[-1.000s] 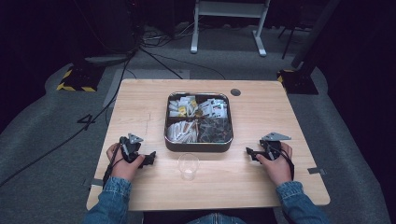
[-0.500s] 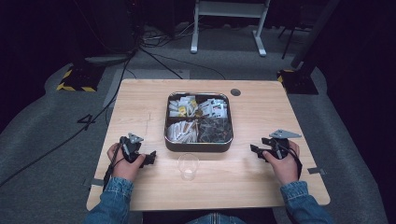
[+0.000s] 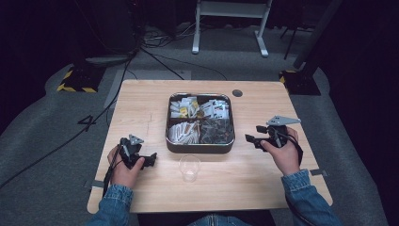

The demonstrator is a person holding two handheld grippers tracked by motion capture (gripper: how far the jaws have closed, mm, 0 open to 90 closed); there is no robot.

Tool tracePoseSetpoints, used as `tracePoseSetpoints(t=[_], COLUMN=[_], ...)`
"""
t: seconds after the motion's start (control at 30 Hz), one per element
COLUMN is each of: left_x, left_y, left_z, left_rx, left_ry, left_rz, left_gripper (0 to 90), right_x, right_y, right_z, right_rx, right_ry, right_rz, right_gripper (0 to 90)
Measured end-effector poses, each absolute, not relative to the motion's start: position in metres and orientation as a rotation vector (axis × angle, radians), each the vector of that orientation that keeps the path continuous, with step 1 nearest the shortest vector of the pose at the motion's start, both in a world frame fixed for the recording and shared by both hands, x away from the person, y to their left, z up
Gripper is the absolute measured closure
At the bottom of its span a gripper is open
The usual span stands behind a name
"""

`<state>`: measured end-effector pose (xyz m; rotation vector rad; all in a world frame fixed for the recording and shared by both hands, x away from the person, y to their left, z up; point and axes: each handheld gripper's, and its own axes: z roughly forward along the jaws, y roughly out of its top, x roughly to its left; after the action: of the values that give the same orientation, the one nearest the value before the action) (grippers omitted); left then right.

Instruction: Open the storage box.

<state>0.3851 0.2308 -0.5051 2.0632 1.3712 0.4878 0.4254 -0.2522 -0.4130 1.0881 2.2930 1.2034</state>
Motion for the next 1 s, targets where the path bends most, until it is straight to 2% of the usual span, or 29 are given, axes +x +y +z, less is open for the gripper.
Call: tracePoseSetpoints(t=[0.43, 0.5, 1.0], left_x=[0.384, 0.384, 0.385], left_y=[0.233, 0.233, 0.232], left_z=[-0.505, -0.505, -0.505], left_rx=[2.072, 2.069, 2.063], left_ry=[1.36, 1.361, 1.381], left_rz=[0.483, 0.485, 0.494], left_gripper=[0.2, 0.2, 0.1], right_x=[0.453, 0.458, 0.488], right_y=[-0.211, -0.201, -0.147], right_z=[-0.397, -0.396, -0.407], right_rx=[0.971, 0.957, 0.97], right_ry=[2.33, 2.327, 2.337], right_rz=[1.273, 1.299, 1.322], right_gripper=[32.2, 29.8, 25.0])
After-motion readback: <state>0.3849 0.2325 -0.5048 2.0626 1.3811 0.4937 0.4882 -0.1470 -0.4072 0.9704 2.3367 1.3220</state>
